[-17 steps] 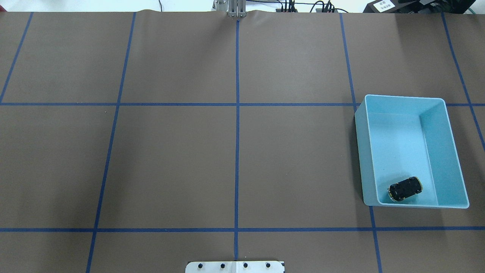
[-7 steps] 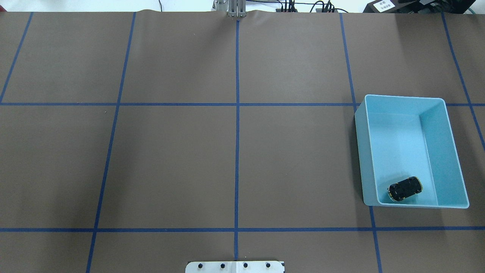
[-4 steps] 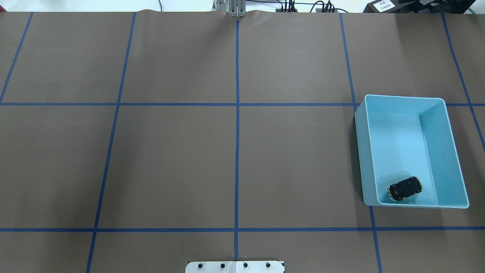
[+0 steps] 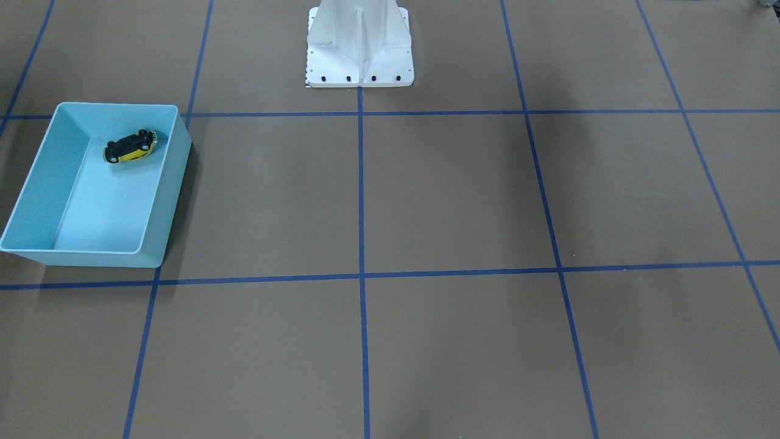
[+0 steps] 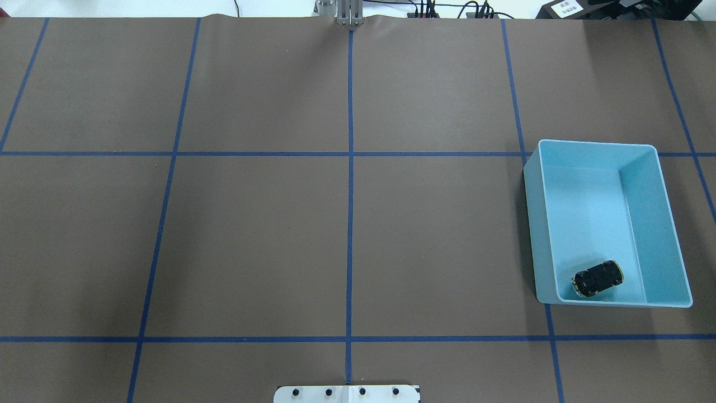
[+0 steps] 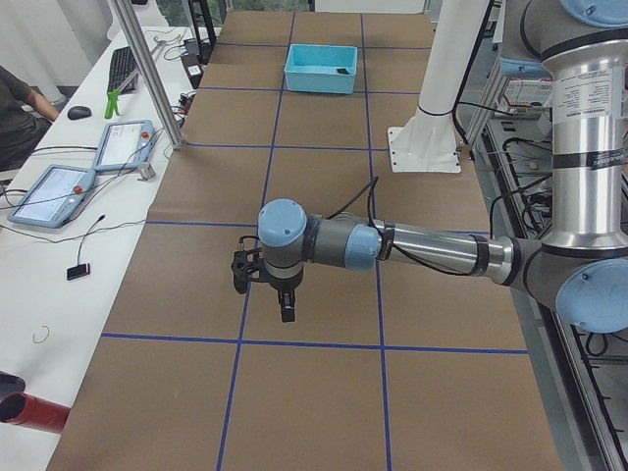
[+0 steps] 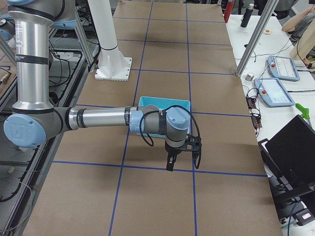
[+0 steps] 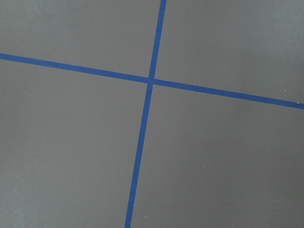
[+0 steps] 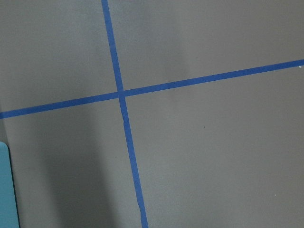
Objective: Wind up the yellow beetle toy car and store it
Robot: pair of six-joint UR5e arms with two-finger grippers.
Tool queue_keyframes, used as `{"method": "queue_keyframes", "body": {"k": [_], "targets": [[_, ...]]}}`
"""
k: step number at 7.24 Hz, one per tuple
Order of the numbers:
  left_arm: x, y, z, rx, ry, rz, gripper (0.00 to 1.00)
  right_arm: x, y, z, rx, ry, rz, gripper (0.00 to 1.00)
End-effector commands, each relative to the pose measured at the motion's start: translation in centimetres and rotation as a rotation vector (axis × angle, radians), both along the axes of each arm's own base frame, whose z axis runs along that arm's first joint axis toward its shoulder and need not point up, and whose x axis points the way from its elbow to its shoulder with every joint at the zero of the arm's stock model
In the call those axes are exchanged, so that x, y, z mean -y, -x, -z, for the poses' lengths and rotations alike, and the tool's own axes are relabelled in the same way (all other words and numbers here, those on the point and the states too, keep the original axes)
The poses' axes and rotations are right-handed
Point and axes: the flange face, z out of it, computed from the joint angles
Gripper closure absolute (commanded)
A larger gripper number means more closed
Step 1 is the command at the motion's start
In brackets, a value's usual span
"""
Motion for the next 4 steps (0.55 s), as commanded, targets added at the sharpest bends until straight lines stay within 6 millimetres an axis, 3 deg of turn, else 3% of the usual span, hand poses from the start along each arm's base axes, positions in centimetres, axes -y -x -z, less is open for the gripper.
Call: {"method": "queue_keyframes", "body": {"k": [1,4], "targets": [[0.00,0.00,0.00,0.000,0.000,0.000,0.00,-0.07,0.00,-0.13,0.000,0.002,0.001,0.01],[0.00,0.00,0.00,0.000,-0.001,-0.001,0.00,-0.05,0.00,0.16,0.000,-0.004,0.001,0.01]]}}
